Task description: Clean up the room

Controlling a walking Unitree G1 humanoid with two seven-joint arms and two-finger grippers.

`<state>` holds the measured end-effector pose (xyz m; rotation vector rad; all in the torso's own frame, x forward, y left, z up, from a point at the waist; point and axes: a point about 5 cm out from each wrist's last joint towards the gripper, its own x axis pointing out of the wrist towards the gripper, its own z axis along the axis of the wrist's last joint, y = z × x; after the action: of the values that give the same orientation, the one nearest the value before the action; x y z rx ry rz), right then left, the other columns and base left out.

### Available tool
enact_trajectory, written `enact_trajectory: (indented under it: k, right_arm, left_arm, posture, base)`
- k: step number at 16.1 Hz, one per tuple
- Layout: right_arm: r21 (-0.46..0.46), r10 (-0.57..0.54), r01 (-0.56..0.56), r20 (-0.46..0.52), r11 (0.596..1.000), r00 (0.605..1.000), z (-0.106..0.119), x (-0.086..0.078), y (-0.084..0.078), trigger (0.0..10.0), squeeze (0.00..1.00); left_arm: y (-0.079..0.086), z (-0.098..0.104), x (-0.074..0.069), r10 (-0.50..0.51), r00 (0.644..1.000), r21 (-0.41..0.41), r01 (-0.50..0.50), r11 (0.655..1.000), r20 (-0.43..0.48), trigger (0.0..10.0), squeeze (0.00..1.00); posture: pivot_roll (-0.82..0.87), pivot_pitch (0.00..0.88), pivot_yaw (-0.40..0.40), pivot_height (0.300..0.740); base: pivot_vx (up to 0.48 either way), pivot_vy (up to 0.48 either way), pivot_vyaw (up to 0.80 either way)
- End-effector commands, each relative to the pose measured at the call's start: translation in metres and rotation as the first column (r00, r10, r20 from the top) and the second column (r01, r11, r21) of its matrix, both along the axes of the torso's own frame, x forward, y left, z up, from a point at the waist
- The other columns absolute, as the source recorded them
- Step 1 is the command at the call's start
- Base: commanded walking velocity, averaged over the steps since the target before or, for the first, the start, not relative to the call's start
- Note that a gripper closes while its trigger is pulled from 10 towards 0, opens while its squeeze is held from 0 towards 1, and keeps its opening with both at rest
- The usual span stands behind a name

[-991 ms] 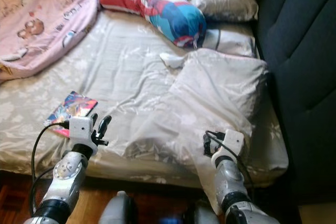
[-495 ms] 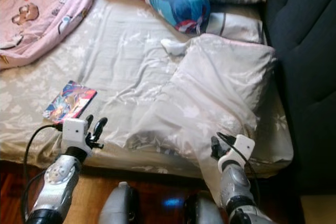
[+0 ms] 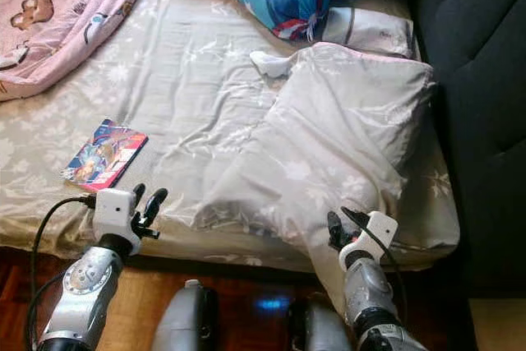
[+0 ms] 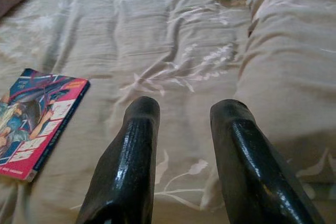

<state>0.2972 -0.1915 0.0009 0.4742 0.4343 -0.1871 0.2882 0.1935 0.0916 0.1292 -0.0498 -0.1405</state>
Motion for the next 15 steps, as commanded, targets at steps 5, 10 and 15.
enact_trajectory:
  k: [5,10,15]
  right_arm:
    - [0.045,0.051,-0.045,-0.153,0.998,0.987,-0.030,-0.027,0.016,0.0,0.00]
    - [0.016,0.046,-0.044,-0.163,0.999,0.985,-0.031,-0.029,0.015,0.0,0.00]
    - [-0.036,0.005,-0.011,-0.178,0.999,0.984,-0.028,-0.026,0.004,0.0,0.00]
  left_arm:
    - [0.006,-0.007,-0.009,0.016,0.999,0.007,-0.016,1.000,-0.048,10.0,0.00]
    - [0.008,-0.007,-0.011,0.015,0.998,0.018,-0.014,1.000,-0.055,10.0,0.00]
    - [0.011,-0.009,-0.014,0.022,0.998,0.029,-0.020,0.999,-0.061,10.0,0.00]
  posture:
    - [0.22,0.350,0.076,0.660]
    - [0.22,0.326,0.079,0.660]
    - [0.22,0.300,0.076,0.660]
  base:
    - [0.000,0.000,0.00]
    - [0.000,0.000,0.00]
    - [0.000,0.000,0.00]
